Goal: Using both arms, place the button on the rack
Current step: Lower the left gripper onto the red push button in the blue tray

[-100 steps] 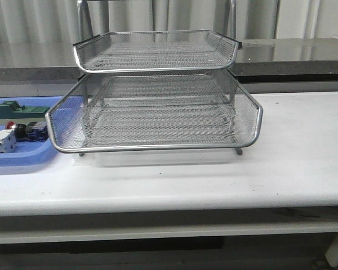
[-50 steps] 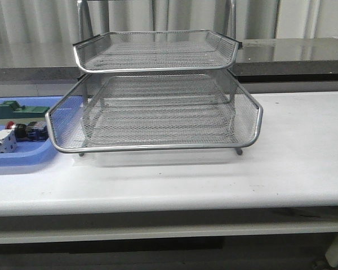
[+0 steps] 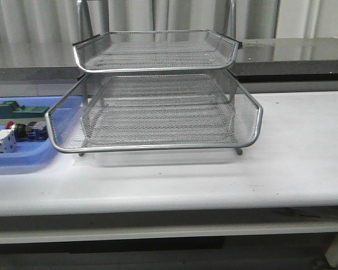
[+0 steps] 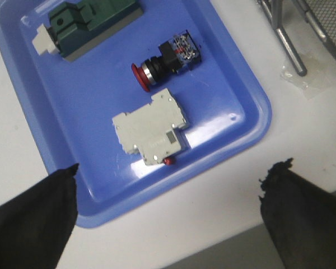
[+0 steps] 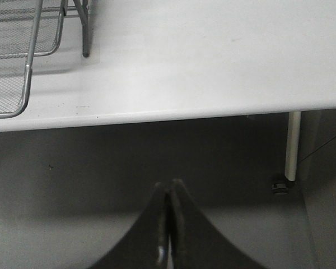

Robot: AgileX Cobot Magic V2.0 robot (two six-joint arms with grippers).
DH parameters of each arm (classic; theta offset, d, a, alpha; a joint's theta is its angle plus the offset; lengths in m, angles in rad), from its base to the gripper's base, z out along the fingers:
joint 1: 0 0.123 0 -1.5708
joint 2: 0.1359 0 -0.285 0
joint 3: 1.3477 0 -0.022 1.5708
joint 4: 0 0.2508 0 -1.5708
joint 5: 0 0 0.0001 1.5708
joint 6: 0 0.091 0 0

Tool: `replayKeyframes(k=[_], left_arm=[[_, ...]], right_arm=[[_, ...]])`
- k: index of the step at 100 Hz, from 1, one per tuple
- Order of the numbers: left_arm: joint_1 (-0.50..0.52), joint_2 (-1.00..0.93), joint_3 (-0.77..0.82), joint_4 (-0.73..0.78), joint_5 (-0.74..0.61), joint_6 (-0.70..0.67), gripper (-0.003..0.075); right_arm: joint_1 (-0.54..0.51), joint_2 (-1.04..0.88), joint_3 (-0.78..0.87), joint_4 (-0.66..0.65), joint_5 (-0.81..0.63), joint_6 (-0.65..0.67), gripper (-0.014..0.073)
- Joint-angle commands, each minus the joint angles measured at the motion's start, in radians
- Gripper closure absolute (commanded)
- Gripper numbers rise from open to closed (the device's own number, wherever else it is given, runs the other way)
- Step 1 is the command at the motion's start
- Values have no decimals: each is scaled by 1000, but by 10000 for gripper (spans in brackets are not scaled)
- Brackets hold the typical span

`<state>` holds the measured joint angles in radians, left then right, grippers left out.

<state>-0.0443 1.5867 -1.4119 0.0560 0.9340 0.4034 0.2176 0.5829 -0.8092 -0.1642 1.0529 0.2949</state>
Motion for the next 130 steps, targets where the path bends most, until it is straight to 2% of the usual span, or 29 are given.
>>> replayKeyframes(k=[1, 19, 33, 42, 98, 130], left_arm=[[-7, 53, -149, -13, 29, 65, 81], [-12, 213, -360, -46, 115, 193, 81], [-25, 303, -455, -45, 154, 307, 81], [-28, 355, -492, -40, 156, 330, 81], [-36, 557, -558, -36, 119, 390, 81], [-36, 603, -575, -5, 66, 417, 81]], right_arm=[[-4, 4, -24, -21, -53, -1, 660], [-4, 4, -24, -21, -53, -1, 660], [-4, 4, -24, -21, -53, -1, 660], [-4, 4, -24, -21, -53, -1, 660], [-4, 4, -24, -21, -53, -1, 660], [-4, 4, -24, -21, -53, -1, 660]])
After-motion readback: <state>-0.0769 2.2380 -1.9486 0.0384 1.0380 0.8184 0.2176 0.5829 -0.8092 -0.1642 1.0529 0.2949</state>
